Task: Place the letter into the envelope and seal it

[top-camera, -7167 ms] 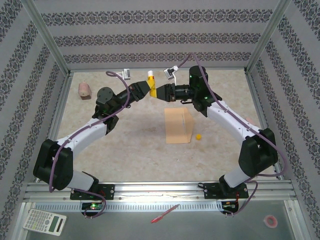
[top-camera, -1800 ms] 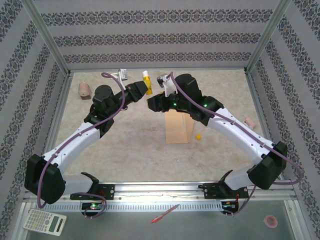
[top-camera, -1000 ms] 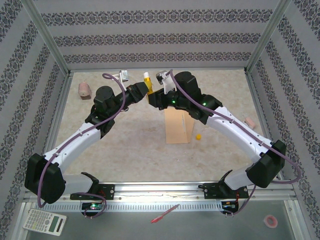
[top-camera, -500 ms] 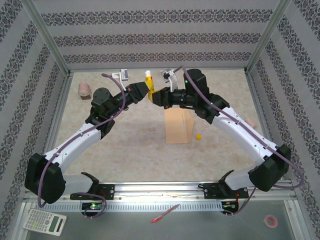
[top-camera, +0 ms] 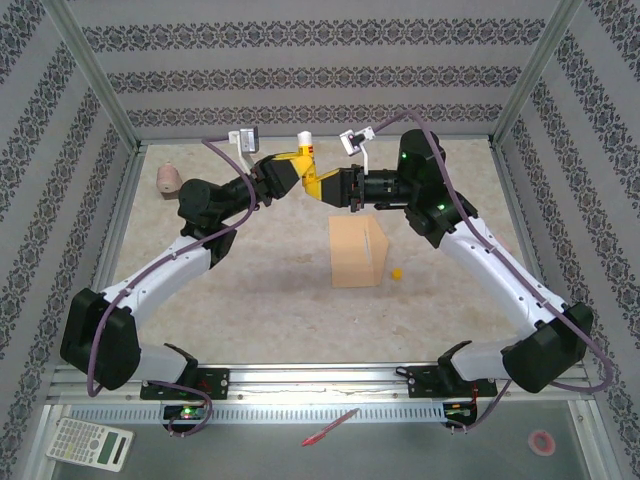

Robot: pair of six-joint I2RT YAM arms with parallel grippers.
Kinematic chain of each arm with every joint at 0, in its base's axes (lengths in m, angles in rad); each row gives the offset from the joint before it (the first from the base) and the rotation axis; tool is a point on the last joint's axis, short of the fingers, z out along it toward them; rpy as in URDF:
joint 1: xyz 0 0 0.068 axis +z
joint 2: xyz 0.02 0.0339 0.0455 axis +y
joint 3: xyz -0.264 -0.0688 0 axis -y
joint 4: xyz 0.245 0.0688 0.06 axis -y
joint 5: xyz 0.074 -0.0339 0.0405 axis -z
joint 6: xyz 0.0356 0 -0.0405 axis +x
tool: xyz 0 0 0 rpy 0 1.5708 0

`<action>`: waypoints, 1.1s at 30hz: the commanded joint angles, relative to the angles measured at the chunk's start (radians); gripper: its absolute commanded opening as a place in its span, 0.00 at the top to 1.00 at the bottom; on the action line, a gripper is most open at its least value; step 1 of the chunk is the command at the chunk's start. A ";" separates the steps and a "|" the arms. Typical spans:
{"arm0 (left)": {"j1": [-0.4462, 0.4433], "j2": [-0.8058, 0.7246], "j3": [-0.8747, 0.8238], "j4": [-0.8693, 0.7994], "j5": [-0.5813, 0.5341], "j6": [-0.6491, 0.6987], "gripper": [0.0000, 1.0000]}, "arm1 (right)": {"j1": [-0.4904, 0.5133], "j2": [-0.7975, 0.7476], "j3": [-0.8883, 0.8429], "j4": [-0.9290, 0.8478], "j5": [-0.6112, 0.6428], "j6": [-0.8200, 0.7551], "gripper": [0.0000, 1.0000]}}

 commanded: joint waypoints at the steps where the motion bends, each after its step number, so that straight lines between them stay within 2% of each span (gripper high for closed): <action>1: -0.016 0.020 0.016 0.106 0.166 -0.042 1.00 | -0.011 -0.042 0.033 0.188 -0.081 0.062 0.87; 11: -0.022 0.040 0.035 0.168 0.204 -0.085 1.00 | -0.011 -0.049 0.047 0.199 -0.107 0.070 0.85; 13: -0.023 0.038 0.032 0.154 0.198 -0.078 1.00 | -0.012 -0.049 0.051 0.163 -0.087 0.048 0.80; 16: -0.021 0.019 0.023 0.080 0.179 -0.026 1.00 | -0.018 -0.057 0.050 0.095 -0.029 0.004 0.65; 18: -0.020 -0.014 0.014 -0.050 0.142 0.064 1.00 | -0.020 -0.069 0.045 0.034 0.043 -0.039 0.54; 20: -0.020 -0.061 0.008 -0.215 0.077 0.179 1.00 | -0.017 -0.082 0.046 -0.042 0.113 -0.095 0.48; 24: -0.021 -0.148 0.017 -0.537 -0.101 0.384 1.00 | 0.025 -0.102 0.063 -0.223 0.304 -0.230 0.45; 29: -0.021 -0.186 0.027 -0.727 -0.284 0.449 1.00 | 0.116 -0.082 0.077 -0.365 0.573 -0.340 0.45; 33: -0.020 -0.182 0.009 -0.738 -0.363 0.398 1.00 | 0.191 -0.037 0.068 -0.362 0.692 -0.367 0.45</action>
